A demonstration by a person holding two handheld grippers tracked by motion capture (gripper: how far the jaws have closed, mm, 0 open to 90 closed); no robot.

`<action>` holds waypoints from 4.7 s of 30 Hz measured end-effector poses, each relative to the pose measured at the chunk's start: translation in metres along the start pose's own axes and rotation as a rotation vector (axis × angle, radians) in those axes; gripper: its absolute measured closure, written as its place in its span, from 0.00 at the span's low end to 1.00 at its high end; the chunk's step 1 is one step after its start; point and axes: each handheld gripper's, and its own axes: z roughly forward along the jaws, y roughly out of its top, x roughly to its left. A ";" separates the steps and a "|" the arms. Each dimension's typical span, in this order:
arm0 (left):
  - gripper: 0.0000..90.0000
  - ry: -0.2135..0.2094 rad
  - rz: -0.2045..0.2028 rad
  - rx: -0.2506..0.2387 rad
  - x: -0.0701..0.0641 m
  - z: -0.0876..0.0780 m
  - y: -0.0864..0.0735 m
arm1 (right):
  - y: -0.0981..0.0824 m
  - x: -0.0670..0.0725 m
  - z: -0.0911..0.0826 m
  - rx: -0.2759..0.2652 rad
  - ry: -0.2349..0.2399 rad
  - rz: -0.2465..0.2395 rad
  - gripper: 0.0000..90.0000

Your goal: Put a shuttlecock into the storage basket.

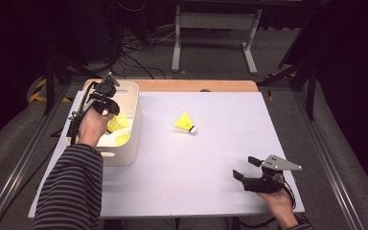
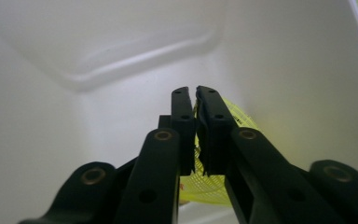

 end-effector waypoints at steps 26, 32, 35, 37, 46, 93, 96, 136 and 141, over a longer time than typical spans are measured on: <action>0.42 -0.006 0.010 -0.034 -0.009 -0.015 -0.009 | 0.000 0.001 0.000 0.000 0.000 -0.006 0.18; 0.40 0.008 0.038 -0.066 -0.016 -0.020 -0.016 | 0.000 0.001 0.000 0.002 -0.001 -0.005 0.18; 0.40 0.000 0.038 -0.082 -0.017 -0.024 -0.018 | 0.000 0.001 0.000 0.000 -0.001 -0.006 0.18; 0.40 -0.005 0.041 -0.091 -0.017 -0.027 -0.019 | 0.000 0.001 0.000 0.002 0.000 -0.004 0.18; 0.41 -0.017 0.056 -0.131 -0.022 -0.033 -0.025 | 0.000 0.002 0.000 0.002 -0.001 -0.006 0.18; 0.42 -0.136 0.125 -0.201 -0.051 -0.042 -0.036 | 0.001 0.000 0.000 -0.002 -0.005 0.006 0.18; 0.42 -0.140 0.135 -0.205 -0.054 -0.042 -0.036 | 0.001 0.000 0.000 -0.004 -0.006 0.006 0.18; 0.40 -0.206 0.229 -0.212 -0.098 -0.034 -0.037 | 0.001 0.000 0.001 0.005 -0.004 0.007 0.18; 0.40 -0.215 0.238 -0.212 -0.102 -0.033 -0.038 | 0.000 0.000 0.001 0.005 -0.004 0.005 0.18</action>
